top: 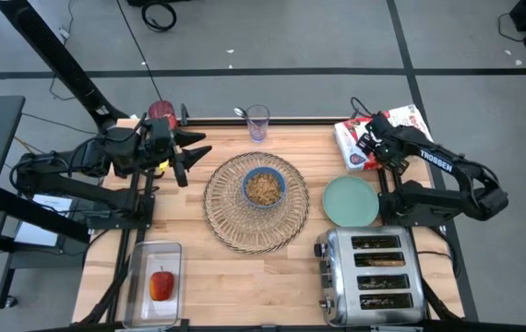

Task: Arrange a breakfast setting
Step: Pour the cereal from the white cereal box into the blue bowl

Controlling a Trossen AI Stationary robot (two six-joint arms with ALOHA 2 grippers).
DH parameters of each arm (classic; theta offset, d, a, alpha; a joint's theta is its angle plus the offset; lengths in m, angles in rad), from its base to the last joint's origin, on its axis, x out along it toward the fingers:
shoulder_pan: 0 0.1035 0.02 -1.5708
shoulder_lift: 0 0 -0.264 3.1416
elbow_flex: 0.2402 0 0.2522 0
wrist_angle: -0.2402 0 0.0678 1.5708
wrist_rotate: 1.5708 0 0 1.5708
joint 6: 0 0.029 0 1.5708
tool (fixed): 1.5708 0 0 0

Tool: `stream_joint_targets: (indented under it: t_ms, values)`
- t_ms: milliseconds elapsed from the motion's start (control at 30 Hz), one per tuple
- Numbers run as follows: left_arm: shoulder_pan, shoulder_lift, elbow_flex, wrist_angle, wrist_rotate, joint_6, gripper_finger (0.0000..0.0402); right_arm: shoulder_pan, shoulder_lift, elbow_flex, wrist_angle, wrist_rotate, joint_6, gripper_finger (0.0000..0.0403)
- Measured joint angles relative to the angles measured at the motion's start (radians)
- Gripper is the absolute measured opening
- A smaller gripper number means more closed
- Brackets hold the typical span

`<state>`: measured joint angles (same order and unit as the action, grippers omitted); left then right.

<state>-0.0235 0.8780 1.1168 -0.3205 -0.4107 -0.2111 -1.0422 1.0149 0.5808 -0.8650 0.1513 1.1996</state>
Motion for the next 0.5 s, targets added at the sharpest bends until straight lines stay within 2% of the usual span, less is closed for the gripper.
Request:
stream_joint_targets:
  t_ms: [200, 333, 500]
  values:
    - [0.0, 0.0, 0.0, 0.001, 0.0, 0.014, 0.0191, 0.103, -0.011, 0.042, -0.024, -0.006, -0.046, 0.0265]
    - [-0.002, 0.0, 0.0, 0.001, 0.005, 0.023, 0.0191, 0.116, -0.048, 0.136, -0.134, 0.032, -0.227, 0.0265]
    - [-0.024, 0.0, 0.0, 0.002, 0.023, 0.044, 0.019, 0.068, -0.085, 0.223, -0.187, 0.036, -0.413, 0.0265]
